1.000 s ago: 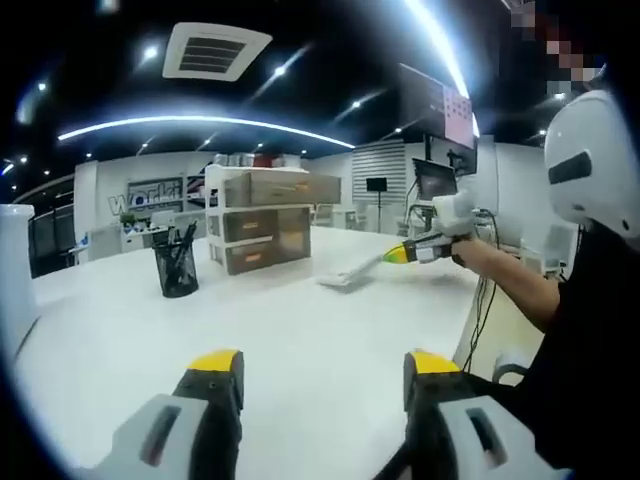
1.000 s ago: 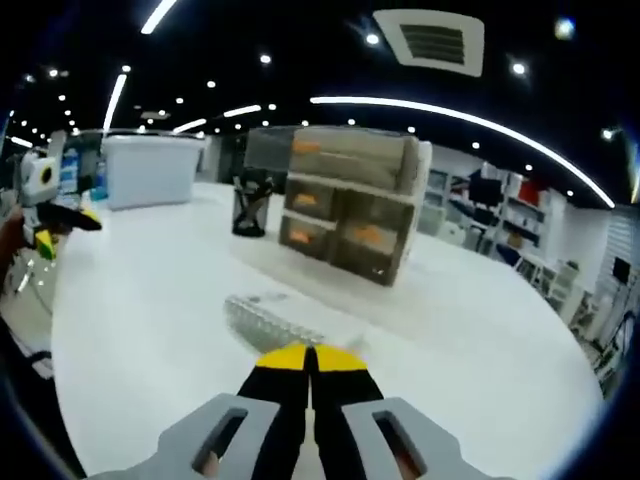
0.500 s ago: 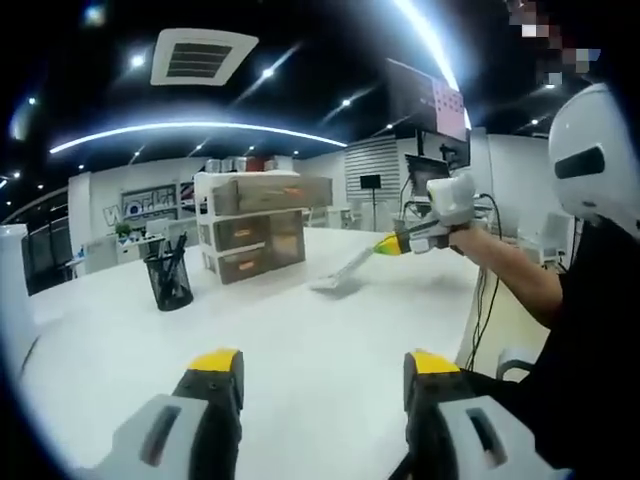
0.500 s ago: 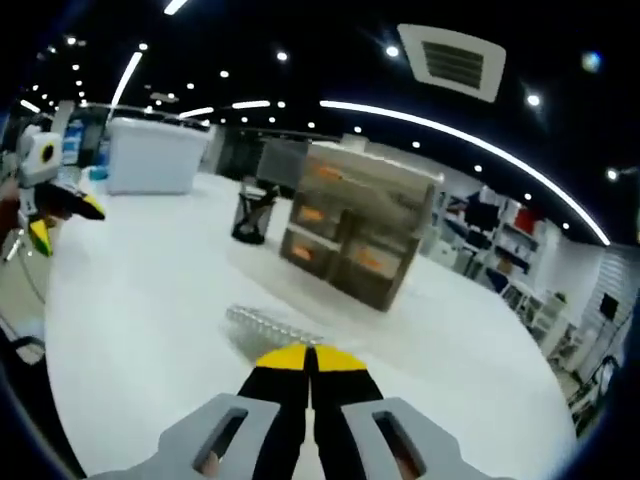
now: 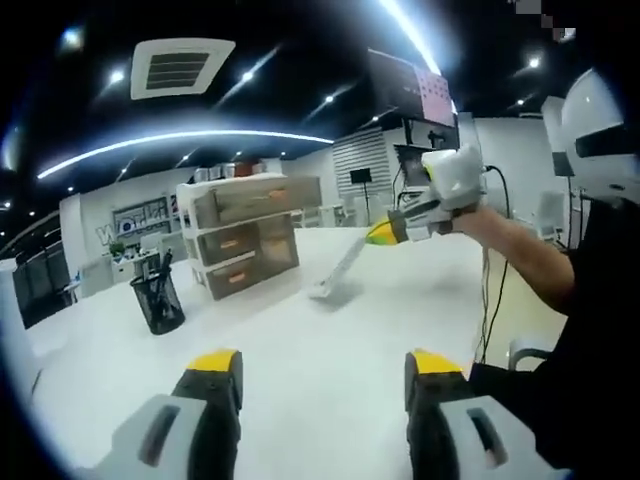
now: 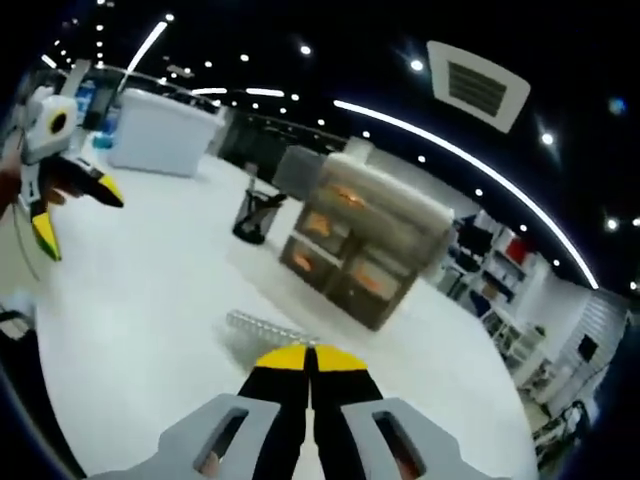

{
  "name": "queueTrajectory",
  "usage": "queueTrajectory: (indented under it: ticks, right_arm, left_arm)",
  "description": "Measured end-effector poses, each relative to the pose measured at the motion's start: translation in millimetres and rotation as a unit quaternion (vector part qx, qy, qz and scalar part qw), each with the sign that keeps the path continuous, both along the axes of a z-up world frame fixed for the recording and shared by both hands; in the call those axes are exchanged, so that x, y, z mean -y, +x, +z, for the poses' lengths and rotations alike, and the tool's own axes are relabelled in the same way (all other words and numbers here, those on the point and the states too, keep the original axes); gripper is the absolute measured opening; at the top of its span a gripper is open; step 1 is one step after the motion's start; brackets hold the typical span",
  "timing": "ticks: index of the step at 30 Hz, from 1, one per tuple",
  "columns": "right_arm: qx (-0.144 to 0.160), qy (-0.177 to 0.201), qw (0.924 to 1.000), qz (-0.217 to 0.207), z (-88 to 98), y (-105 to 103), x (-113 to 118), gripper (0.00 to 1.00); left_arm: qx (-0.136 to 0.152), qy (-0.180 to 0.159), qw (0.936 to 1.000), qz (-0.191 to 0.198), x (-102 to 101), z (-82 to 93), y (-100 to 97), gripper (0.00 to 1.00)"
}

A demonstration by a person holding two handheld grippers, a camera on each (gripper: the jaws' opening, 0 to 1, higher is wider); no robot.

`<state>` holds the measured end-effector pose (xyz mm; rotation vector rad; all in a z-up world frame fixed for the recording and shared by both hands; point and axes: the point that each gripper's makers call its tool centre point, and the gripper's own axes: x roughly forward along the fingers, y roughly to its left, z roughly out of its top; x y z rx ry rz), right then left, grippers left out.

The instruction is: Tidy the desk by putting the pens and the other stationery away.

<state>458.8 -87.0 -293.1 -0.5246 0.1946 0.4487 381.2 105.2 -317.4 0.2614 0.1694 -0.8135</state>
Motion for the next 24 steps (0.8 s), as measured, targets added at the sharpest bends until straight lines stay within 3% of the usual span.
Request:
queueTrajectory:
  ticks: [10, 14, 24]
  right_arm:
    - [0.009, -0.023, 0.9997, 0.001, -0.7, -8.8, -8.9, 0.0]
    - [0.011, -0.025, 0.9996, 0.002, 0.0, -10.6, -10.2, 0.0]
    - [0.018, -0.026, 0.9995, 0.002, 2.4, -14.4, -10.2, 0.0]
  left_arm:
    - [0.035, 0.041, 0.9977, -0.04, 45.7, 3.7, 18.2, 0.66]
    - [0.065, 0.081, 0.9933, -0.051, 66.6, 7.8, 24.3, 0.66]
    - [0.106, 0.121, 0.9838, -0.079, 116.9, 13.3, 49.6, 0.65]
